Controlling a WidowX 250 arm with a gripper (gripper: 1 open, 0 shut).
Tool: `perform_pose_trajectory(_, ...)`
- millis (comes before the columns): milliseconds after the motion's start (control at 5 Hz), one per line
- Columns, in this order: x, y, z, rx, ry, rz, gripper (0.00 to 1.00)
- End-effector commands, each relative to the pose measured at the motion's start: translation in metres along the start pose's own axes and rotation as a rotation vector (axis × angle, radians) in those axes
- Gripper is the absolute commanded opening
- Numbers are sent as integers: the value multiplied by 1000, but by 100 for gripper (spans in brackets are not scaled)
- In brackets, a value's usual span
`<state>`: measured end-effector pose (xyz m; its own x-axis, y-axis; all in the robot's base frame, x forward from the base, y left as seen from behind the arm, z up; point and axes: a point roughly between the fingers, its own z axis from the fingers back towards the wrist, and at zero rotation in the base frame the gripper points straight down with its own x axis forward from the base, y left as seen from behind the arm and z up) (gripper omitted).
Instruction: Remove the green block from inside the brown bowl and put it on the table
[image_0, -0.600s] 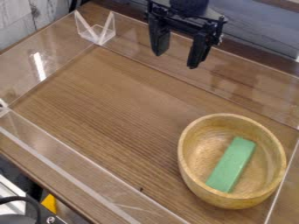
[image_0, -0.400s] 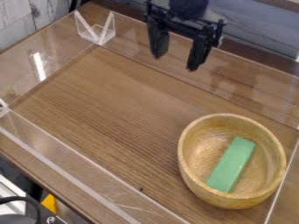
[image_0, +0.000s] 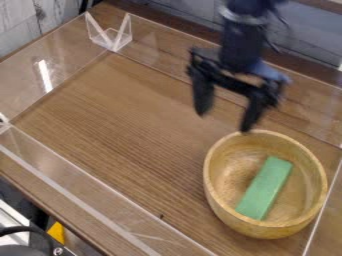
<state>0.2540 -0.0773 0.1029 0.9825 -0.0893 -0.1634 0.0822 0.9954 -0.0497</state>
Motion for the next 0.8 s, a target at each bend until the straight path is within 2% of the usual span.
perform_pose_trajectory(0, -9, -49, -5, -24, -53, -60, 100)
perform_pose_trajectory(200, -18, -74, -20, -39, -81, -71, 100)
perform_pose_trajectory(400, -17, -63, -14, -41, -146, -69, 100)
perform_pose_trajectory(600, -14, -50, -9, -48, -183, -54, 100)
